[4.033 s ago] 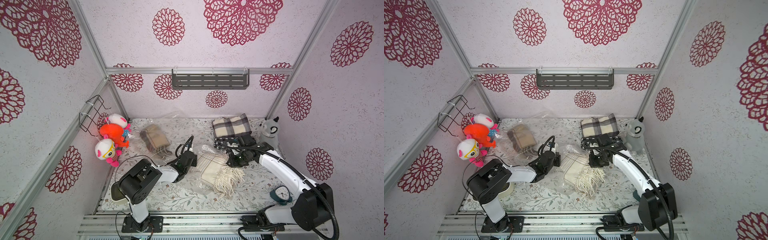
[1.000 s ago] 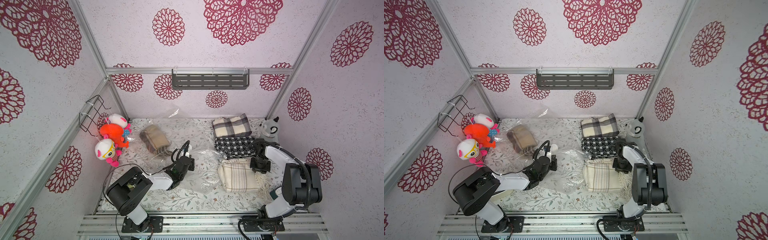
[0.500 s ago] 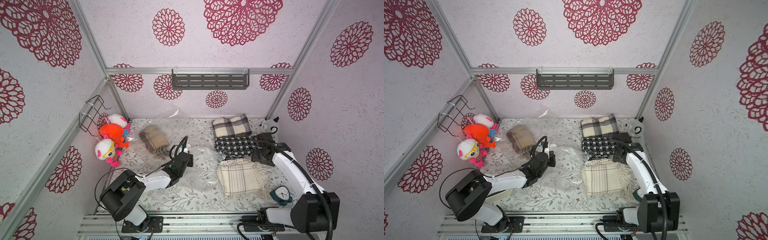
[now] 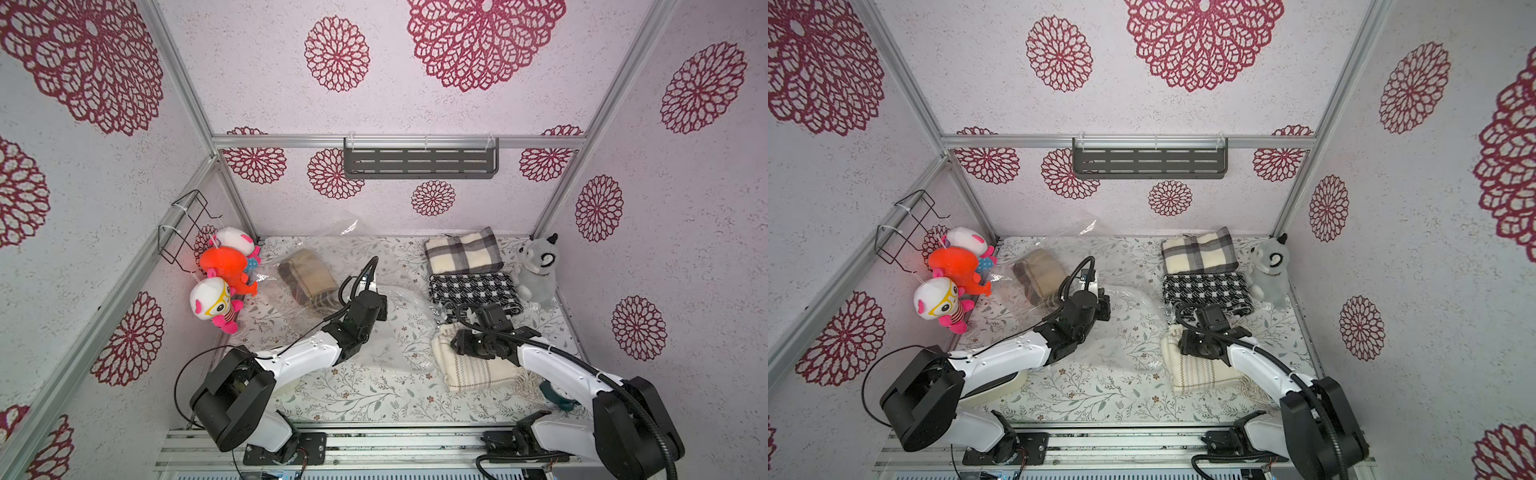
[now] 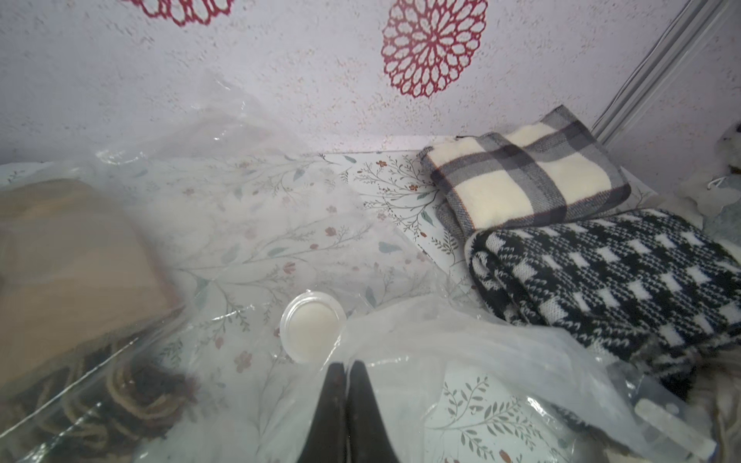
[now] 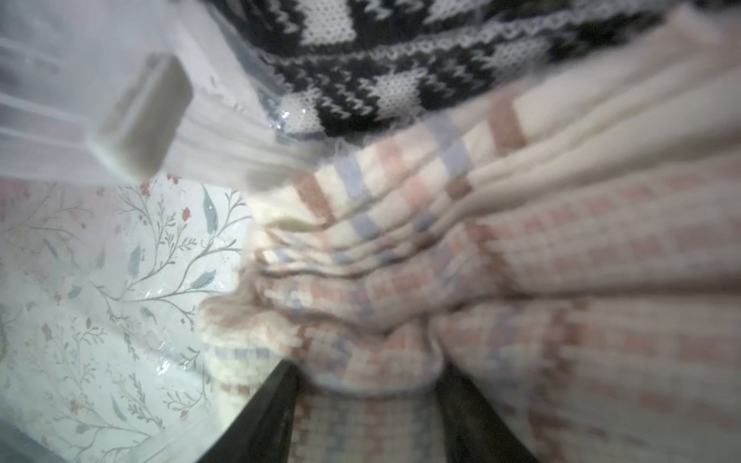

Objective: Take the scarf out of the vacuum bag
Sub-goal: Take out the scarf from the vacuum bag.

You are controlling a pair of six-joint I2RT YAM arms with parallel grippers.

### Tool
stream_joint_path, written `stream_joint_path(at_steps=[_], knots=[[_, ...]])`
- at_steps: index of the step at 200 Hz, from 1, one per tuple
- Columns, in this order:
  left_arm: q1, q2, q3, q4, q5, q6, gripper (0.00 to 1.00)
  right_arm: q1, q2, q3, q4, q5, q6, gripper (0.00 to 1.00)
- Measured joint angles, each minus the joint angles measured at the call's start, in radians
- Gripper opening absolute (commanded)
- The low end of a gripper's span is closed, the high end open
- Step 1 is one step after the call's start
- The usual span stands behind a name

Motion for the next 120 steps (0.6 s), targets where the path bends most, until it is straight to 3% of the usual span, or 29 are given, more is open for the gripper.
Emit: stream_joint_path(at_steps=[40, 120], knots=[[0.03, -0.051, 0.05, -0.091, -0.024, 0.029, 0.0, -0.053, -0.05, -0.08, 0.115, -0.032, 0.025, 0.57], [0.055, -0.089, 0.093, -0.191, -0.086, 0.066, 0.0, -0.143, -0.142, -0.15, 0.169, -0.038, 0.025, 0.56]])
